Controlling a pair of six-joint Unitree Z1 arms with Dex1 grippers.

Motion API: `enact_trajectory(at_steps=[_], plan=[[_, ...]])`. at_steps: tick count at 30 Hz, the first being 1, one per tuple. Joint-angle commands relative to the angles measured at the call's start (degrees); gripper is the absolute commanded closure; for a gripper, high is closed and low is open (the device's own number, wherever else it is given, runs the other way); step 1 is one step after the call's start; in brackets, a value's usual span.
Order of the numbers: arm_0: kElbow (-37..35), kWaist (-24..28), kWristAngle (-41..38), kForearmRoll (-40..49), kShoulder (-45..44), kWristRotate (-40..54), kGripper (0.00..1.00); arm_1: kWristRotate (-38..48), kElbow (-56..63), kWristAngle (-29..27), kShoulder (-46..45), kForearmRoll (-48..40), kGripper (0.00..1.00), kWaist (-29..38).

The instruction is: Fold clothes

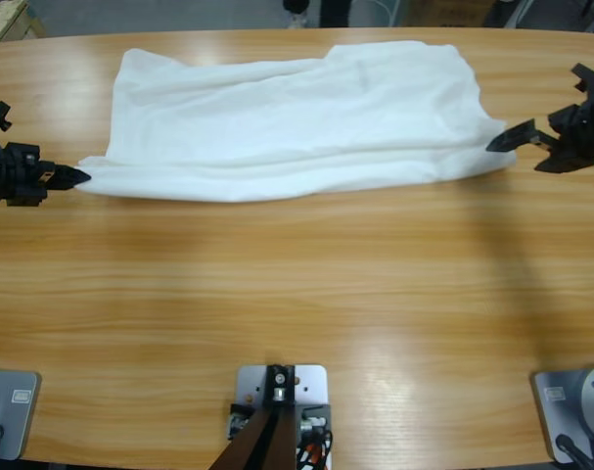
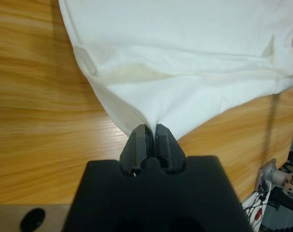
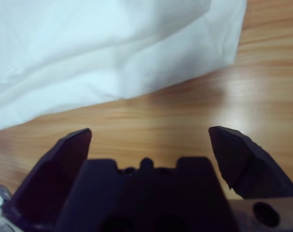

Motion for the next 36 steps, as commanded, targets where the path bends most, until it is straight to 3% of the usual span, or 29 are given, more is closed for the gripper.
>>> enact_trajectory(at_steps=[1, 15, 18, 24, 27, 28, 29, 36], plan=[[-0.28, -0.17, 0.83, 1.02, 1.28, 0.49, 1.0, -4.22, -3.55, -1.17, 10.41, -0.58, 0.007, -3.85], [-0.79, -0.07, 1.45, 1.02, 2.98, 0.84, 1.0, -4.84, -9.13, 0.45, 16.27, 0.91, 0.044, -4.98], [-0.79, 0.32, 1.54, 1.0, 3.07, 0.87, 1.0, -4.63, -8.62, 0.82, 16.32, 0.7, 0.193, -4.98], [-0.79, 0.51, 1.54, 1.02, 3.07, 0.93, 1.0, -4.4, -7.79, 1.63, 16.72, 0.68, 0.673, -4.98], [-0.79, 0.6, 1.54, 1.02, 3.07, 0.93, 1.0, -3.33, -7.1, 1.93, 16.72, 0.74, 0.737, -4.98], [-0.79, 0.6, 1.54, 1.02, 3.05, 0.93, 1.0, -2.98, -6.86, 1.93, 16.72, 0.74, 0.895, -4.98], [-0.79, 0.6, 1.54, 1.02, 2.98, 0.93, 1.0, -2.45, -6.56, 1.93, 16.69, 0.67, 0.968, -4.98], [-0.72, 1.13, 1.68, 1.02, 2.77, 0.84, 1.0, 0.26, -4.73, 2.65, 16.23, 0.93, 1.0, -4.98]])
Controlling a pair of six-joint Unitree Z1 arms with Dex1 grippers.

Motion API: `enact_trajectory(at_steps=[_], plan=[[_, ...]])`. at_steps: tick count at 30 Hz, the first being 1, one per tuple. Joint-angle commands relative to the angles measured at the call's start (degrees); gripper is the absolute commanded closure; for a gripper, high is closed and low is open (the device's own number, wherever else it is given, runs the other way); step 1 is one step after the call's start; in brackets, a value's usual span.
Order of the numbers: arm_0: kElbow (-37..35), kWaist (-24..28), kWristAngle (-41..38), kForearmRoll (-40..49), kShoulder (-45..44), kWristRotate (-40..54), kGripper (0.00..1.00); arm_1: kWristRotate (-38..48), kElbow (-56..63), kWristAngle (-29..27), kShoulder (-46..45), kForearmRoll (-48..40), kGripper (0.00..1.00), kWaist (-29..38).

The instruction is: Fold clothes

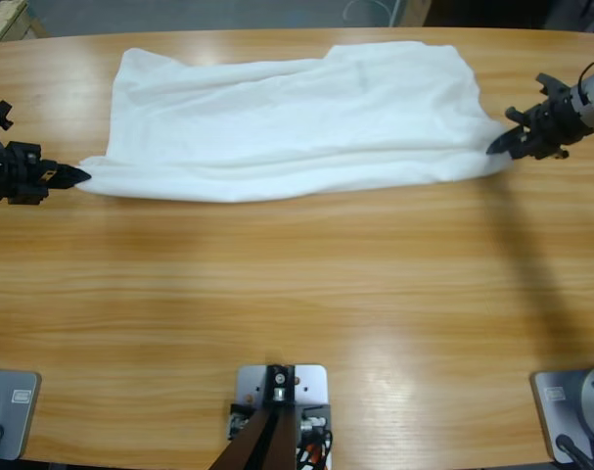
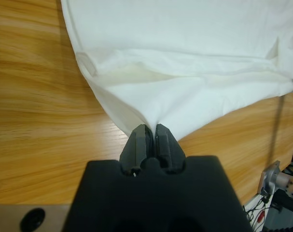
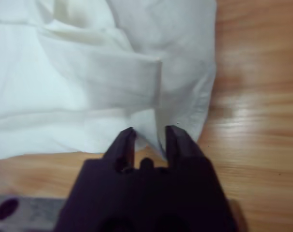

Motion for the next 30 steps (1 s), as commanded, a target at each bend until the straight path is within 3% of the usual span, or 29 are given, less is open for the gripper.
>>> enact_trajectory(at_steps=[1, 13, 24, 30], plan=[[-0.22, 1.17, 1.22, 0.96, 1.96, 0.45, 1.0, 3.16, 3.28, 2.07, 1.58, 0.94, 1.0, -0.82], [-6.22, 4.53, 6.44, 11.05, 2.08, 0.49, 1.0, 4.85, 3.65, 0.33, -6.36, 12.53, 1.0, -4.51], [-8.73, 4.0, 6.37, 17.1, 3.84, -1.27, 1.0, 4.78, 6.22, 1.91, -9.37, 16.73, 1.0, -4.51], [-11.59, 5.81, 7.07, 18.76, 0.46, -0.6, 1.0, 2.58, 2.24, -0.72, -13.55, 20.05, 1.0, -4.58]])
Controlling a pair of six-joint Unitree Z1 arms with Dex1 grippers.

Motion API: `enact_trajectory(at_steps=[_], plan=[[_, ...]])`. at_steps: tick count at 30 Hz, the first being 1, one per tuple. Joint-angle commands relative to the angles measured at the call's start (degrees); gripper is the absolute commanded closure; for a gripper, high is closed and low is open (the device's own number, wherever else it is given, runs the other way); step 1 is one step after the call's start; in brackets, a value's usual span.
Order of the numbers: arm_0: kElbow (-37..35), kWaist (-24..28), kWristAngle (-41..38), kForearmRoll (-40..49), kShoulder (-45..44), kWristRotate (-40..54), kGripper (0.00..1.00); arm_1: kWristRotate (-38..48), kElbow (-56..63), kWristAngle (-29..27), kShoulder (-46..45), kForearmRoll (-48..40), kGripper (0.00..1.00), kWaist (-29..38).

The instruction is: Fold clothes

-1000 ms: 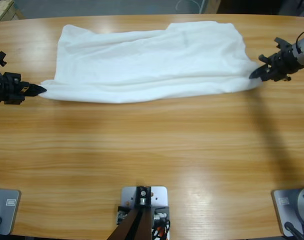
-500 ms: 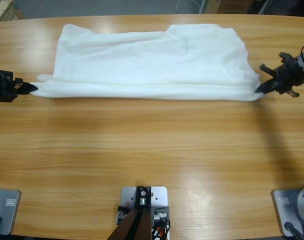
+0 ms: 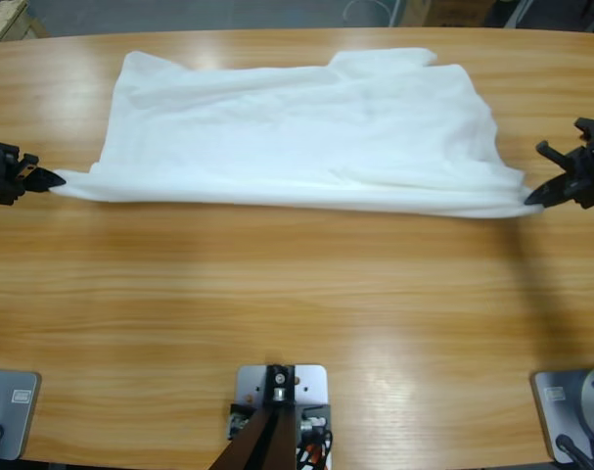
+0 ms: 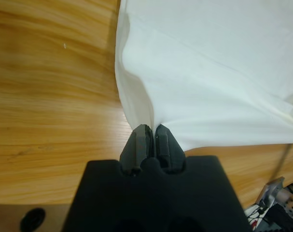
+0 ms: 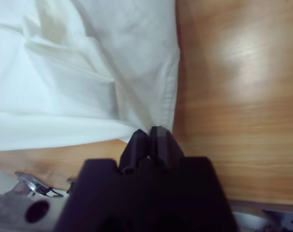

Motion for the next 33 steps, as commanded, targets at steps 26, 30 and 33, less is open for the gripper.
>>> enact_trajectory(at_steps=[26, 30, 33], plan=[[2.16, -5.46, 1.05, 4.29, -6.05, -7.07, 1.0, -0.82, -2.04, 3.33, 0.65, 12.73, 0.0, -1.52], [2.12, -5.46, 1.64, 6.19, -9.54, -7.27, 1.0, 0.18, -1.9, 2.36, -3.51, 13.08, 0.0, -1.54], [2.14, -5.58, 1.64, 7.81, -11.3, -7.35, 1.0, 0.43, -1.78, 2.54, -4.99, 13.24, 0.0, -1.52]])
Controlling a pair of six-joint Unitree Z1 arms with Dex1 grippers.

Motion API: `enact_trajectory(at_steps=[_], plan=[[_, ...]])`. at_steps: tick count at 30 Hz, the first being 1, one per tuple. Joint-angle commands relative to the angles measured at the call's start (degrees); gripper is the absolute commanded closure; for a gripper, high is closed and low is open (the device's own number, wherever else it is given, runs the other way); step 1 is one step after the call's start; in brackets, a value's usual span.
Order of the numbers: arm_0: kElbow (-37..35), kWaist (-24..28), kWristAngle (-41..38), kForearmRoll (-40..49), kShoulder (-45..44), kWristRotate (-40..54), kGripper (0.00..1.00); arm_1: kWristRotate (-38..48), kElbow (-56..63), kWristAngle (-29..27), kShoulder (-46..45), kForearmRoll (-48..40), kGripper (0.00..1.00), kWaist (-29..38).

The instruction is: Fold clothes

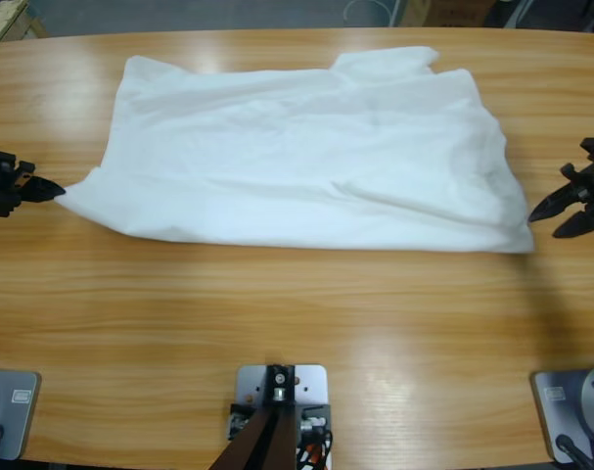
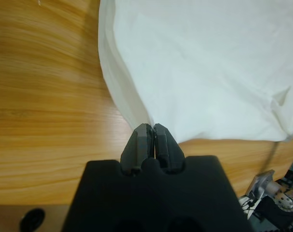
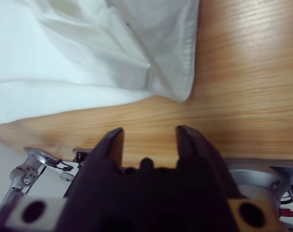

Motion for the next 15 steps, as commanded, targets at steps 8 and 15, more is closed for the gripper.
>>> enact_trajectory(at_steps=[8, 15], plan=[[2.03, -1.75, 0.93, 8.35, -10.76, -1.56, 0.312, 2.38, 1.36, 0.76, -9.18, 1.36, 0.0, 0.45], [2.01, -1.68, 1.9, 11.3, -14.06, -2.0, 0.193, 2.4, 1.34, 1.3, -10.66, 1.33, 0.0, 0.67]])
